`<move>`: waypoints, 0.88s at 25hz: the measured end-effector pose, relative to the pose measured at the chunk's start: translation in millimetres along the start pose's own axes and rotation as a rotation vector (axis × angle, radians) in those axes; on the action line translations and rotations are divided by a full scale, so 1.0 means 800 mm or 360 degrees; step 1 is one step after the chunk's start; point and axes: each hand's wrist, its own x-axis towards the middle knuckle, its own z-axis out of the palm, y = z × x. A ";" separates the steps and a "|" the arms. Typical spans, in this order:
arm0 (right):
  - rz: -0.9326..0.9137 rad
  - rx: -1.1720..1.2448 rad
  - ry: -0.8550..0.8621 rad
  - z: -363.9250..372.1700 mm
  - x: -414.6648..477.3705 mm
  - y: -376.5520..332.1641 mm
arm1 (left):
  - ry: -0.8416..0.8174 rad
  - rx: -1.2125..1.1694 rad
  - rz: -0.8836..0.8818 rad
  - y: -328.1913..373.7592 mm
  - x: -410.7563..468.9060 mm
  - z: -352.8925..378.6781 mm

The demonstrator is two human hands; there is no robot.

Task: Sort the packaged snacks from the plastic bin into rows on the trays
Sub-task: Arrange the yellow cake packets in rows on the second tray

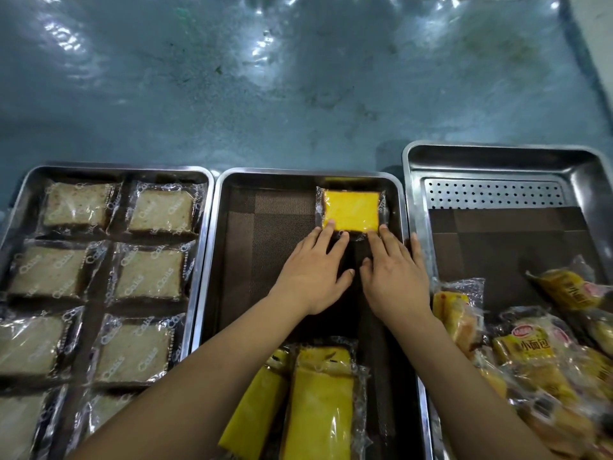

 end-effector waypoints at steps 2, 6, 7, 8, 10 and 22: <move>0.0007 0.0016 0.0008 -0.002 -0.001 -0.002 | 0.0008 0.0019 -0.0004 -0.002 -0.002 -0.001; -0.0046 0.0079 0.0044 -0.014 -0.010 -0.007 | 0.0011 0.0025 0.0000 -0.006 -0.020 -0.007; -0.0072 0.0101 0.0036 -0.017 -0.015 -0.010 | 0.0011 0.0022 -0.0007 -0.008 -0.030 -0.009; -0.0095 0.0120 0.0021 -0.019 -0.021 -0.014 | 0.0017 0.0017 -0.0016 -0.009 -0.041 -0.011; -0.0137 0.0166 -0.0027 -0.021 -0.032 -0.026 | 0.0039 -0.0019 -0.0052 -0.014 -0.068 -0.014; -0.0552 0.0423 -0.0264 -0.026 -0.132 -0.109 | 0.0314 -0.0012 -0.0175 -0.043 -0.301 0.017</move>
